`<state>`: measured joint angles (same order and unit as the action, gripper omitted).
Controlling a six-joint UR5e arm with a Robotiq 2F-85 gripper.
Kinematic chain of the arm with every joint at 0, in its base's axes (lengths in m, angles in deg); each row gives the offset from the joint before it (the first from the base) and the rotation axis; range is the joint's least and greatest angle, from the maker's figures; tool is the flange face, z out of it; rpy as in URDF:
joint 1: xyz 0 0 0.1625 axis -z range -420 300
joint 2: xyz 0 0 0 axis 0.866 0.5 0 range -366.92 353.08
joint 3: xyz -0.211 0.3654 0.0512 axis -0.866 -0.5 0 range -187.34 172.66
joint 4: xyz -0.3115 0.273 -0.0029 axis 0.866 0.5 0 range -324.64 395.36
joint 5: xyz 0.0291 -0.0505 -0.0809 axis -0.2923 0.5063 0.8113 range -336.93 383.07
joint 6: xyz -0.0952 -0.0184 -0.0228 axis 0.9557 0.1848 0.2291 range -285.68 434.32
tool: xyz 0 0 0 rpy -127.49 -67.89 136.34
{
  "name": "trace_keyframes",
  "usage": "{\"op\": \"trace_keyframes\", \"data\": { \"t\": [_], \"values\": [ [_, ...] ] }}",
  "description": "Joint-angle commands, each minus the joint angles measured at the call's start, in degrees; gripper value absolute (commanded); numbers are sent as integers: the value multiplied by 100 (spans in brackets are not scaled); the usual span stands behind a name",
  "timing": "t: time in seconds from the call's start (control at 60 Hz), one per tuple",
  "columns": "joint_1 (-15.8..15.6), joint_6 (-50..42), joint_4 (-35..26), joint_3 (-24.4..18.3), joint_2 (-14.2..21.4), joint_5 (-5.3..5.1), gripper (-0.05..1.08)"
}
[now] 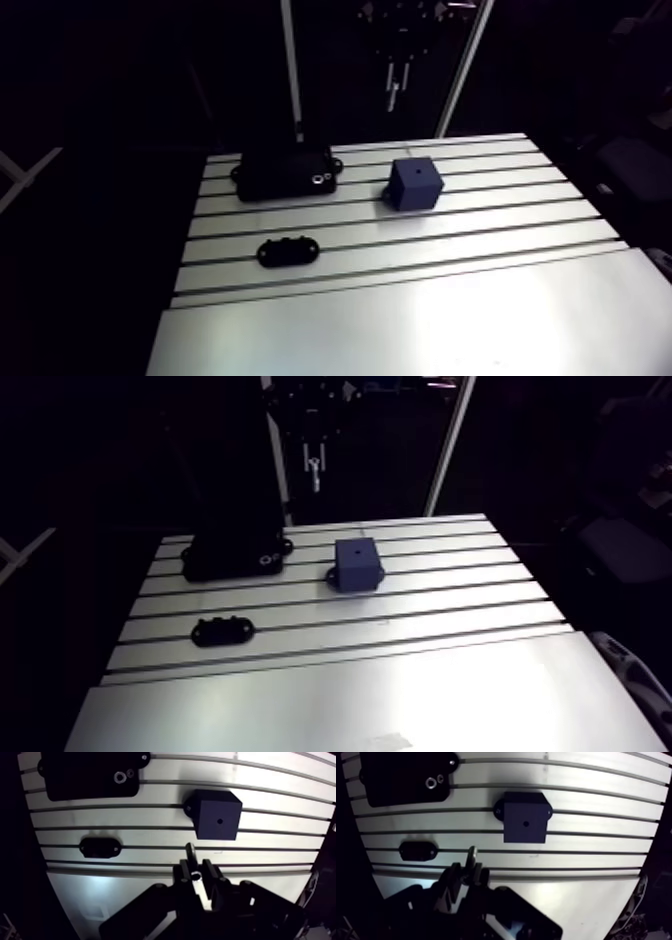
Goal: Pick up the M10 bolt and insert it into the hole until fully seated.
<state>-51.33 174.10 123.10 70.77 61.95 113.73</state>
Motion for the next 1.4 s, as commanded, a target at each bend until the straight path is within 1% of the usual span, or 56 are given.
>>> {"op": "trace_keyframes", "data": {
  "t": [0.017,0.183,0.483,0.55,0.617,0.7,1.167,1.4],
  "values": [
    [79,141,89,147,22,8,108],
    [100,169,517,378,50,17,108],
    [126,281,781,573,67,17,108],
    [173,391,872,666,60,17,108],
    [289,424,1079,765,76,8,108],
    [293,441,1185,780,86,-2,108],
    [398,765,1206,894,95,17,108],
    [553,939,1188,885,78,25,108]
  ]
}}
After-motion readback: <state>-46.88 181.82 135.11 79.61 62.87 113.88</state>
